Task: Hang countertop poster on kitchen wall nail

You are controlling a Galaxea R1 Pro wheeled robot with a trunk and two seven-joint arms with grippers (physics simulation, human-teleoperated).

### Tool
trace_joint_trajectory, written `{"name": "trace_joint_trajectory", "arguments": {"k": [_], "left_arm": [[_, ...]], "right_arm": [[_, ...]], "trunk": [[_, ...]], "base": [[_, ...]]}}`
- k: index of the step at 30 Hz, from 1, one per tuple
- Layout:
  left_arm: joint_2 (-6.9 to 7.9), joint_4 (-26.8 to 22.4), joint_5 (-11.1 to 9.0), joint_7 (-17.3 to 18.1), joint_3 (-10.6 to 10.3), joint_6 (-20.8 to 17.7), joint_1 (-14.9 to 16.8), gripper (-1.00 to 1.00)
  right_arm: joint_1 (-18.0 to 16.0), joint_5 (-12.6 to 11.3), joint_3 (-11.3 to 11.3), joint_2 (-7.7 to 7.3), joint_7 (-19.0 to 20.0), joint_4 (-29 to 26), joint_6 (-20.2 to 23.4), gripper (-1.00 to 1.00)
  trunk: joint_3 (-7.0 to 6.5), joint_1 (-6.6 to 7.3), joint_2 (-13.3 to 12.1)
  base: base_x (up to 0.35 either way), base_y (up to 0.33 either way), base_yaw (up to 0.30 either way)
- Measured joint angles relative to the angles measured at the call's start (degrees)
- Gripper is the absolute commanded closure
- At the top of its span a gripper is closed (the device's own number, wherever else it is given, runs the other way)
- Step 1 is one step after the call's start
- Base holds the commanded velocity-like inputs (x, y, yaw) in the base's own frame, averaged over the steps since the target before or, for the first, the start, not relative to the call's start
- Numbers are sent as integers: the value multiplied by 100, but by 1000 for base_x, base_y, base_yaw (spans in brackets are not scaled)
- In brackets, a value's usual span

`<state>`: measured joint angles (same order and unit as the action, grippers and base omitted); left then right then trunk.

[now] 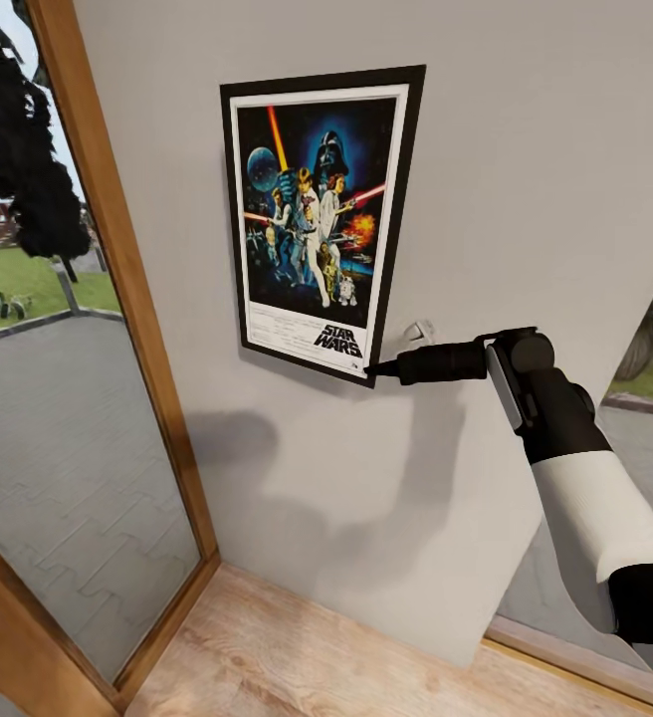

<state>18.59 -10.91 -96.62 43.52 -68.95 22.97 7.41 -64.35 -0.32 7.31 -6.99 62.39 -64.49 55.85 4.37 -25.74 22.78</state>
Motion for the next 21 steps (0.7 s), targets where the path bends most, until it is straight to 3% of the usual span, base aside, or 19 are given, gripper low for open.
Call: {"name": "trace_joint_trajectory", "arguments": {"k": [21], "left_arm": [[0, 0, 0, 0, 0, 0, 0, -100]], "right_arm": [[0, -1, 0, 0, 0, -13, 0, 100]], "trunk": [[0, 0, 0]], "base": [[16, 0, 0]]}}
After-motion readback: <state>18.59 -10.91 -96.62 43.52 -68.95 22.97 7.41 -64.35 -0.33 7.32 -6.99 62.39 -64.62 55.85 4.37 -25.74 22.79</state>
